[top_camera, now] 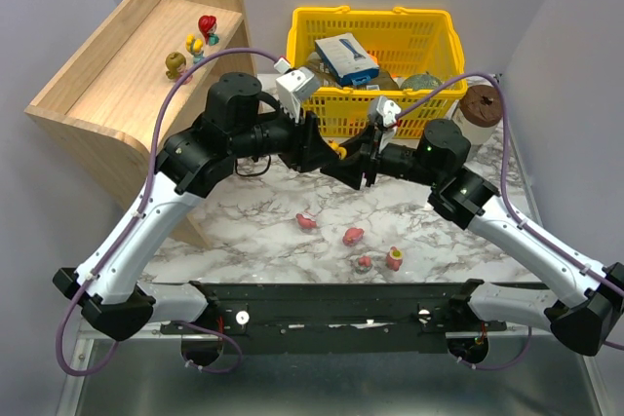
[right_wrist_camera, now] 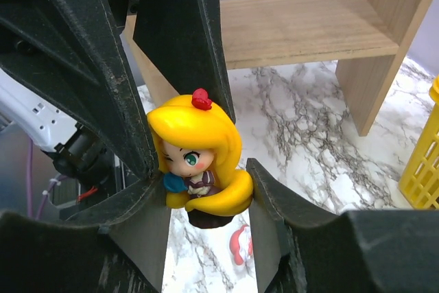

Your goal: Place and organize the plastic toys onto the shelf

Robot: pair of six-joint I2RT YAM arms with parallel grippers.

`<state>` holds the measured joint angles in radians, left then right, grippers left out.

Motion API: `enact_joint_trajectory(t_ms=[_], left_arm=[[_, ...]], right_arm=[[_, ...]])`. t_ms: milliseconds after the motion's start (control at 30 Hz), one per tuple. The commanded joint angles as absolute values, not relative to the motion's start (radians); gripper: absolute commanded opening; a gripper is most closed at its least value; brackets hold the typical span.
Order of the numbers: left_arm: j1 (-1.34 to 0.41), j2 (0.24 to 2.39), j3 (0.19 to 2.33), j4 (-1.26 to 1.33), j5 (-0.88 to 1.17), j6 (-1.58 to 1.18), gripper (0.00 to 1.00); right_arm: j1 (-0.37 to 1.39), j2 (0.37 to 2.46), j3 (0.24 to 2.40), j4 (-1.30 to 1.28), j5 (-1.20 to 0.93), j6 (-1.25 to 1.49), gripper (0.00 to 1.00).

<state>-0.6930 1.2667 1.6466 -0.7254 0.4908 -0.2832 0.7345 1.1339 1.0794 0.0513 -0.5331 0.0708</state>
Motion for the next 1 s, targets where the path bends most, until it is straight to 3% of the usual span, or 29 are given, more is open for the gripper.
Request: enact_joint_trajectory(t_ms=[0,33,100,133,233,367,433,533,633,967], left_arm=[[-0.696,1.241,1.635,-0.707,0.519,-0.304,0.00],[-0.695,1.239,1.634,-0.704,0.509,-0.307,0.00],[-0.696,1.235,1.629,-0.695,0.496,-0.316,0.00],[-0.696,1.235,1.628,-0.686,0.483,-0.327,0.05],[-0.696,1.230,1.611,-0.666,0.463,-0.350,0.14],[-0.696,1.197,1.560,-0.608,0.397,-0.392,0.34],[-0.698,1.166,1.487,-0.512,0.368,-0.428,0.54],[-0.703,1.095,1.370,-0.361,0.299,-0.491,0.68],[-0.716,1.043,1.281,-0.244,0.206,-0.529,0.76],[-0.831,1.011,1.203,-0.107,0.017,-0.479,0.65]], right_arm=[[0.747,1.109,1.061,0.160,-0.460,0.103,0.27],[0.749,1.111,1.066,0.155,-0.463,0.104,0.18],[0.752,1.114,1.069,0.149,-0.463,0.103,0.09],[0.753,1.114,1.071,0.149,-0.463,0.104,0.01],[0.761,1.112,1.071,0.158,-0.446,0.110,0.01],[0.779,1.117,1.080,0.166,-0.388,0.121,0.01],[0.791,1.117,1.080,0.176,-0.347,0.133,0.01],[0.808,1.124,1.088,0.178,-0.298,0.141,0.01],[0.813,1.144,1.115,0.143,-0.281,0.146,0.01],[0.821,1.164,1.143,0.129,-0.261,0.160,0.01]])
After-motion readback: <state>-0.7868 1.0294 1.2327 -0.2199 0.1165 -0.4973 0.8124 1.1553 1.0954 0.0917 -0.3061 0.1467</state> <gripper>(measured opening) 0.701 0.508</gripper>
